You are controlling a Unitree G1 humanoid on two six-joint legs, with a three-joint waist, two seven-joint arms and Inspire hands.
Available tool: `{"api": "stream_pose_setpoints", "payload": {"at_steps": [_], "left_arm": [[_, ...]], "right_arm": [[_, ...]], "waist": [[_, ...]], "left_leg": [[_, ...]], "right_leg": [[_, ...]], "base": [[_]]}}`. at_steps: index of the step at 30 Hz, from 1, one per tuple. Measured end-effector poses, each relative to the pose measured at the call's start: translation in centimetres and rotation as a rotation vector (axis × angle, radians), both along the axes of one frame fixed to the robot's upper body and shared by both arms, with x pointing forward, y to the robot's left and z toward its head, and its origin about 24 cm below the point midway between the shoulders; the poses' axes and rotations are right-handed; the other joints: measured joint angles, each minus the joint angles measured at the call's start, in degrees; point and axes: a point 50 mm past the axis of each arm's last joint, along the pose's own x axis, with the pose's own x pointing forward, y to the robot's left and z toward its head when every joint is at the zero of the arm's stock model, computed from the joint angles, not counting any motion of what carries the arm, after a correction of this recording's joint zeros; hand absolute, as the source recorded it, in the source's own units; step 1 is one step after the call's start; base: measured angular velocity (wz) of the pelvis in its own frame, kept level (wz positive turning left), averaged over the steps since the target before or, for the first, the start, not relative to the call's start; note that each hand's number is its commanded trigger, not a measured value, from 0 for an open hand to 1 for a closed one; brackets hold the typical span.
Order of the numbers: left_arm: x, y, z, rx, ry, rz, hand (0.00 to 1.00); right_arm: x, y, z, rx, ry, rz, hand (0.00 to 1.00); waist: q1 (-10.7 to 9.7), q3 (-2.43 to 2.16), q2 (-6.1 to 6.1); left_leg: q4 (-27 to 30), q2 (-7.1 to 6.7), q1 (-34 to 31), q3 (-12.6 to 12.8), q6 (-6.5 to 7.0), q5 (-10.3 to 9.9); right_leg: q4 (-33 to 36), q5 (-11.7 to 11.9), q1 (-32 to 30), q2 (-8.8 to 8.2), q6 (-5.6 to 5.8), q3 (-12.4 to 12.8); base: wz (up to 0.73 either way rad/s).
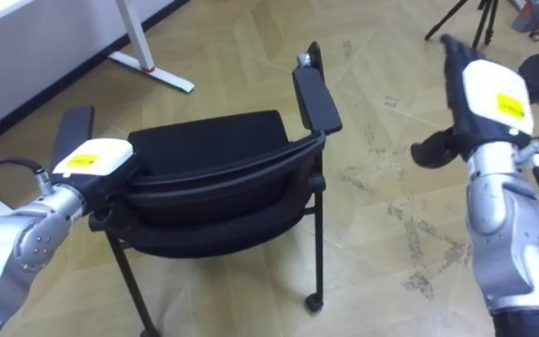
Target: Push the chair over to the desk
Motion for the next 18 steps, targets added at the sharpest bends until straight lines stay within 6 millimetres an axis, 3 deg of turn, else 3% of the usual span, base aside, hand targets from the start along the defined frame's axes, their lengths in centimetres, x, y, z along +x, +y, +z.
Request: {"api": "stream_pose_setpoints", "payload": {"at_steps": [2, 4, 18], "left_arm": [[0.1, 0.2, 0.4, 0.008, -0.009, -0.019, 1.00], [0.1, 0.3, 0.5, 0.012, -0.012, -0.027, 1.00], [0.3, 0.0, 0.7, 0.005, -0.041, -0.070, 1.00]], "right_arm": [[0.1, 0.3, -0.1, -0.025, 0.045, 0.041, 0.00], [0.1, 0.7, 0.1, -0.029, 0.062, 0.068, 0.00], [0.1, 3.5, 0.7, -0.125, 0.127, 0.263, 0.00]], "waist": [[0.2, 0.42, -0.68], [0.2, 0.53, -0.91], [1.3, 0.46, -1.04]], "left_leg": [[-0.1, 0.00, 0.1, 0.0, 0.00, 0.0], [-0.1, 0.00, 0.0, 0.1, 0.00, 0.0], [0.0, -0.01, -0.6, -0.4, -0.01, 0.0]], "right_leg": [[-0.1, 0.0, 0.0, 0.01, 0.00, 0.0], [-0.2, 0.0, 0.0, 0.00, 0.00, 0.1], [-0.3, 0.1, 0.2, 0.00, -0.10, -0.4]], "base": [[0.00], [0.00], [0.01]]}}
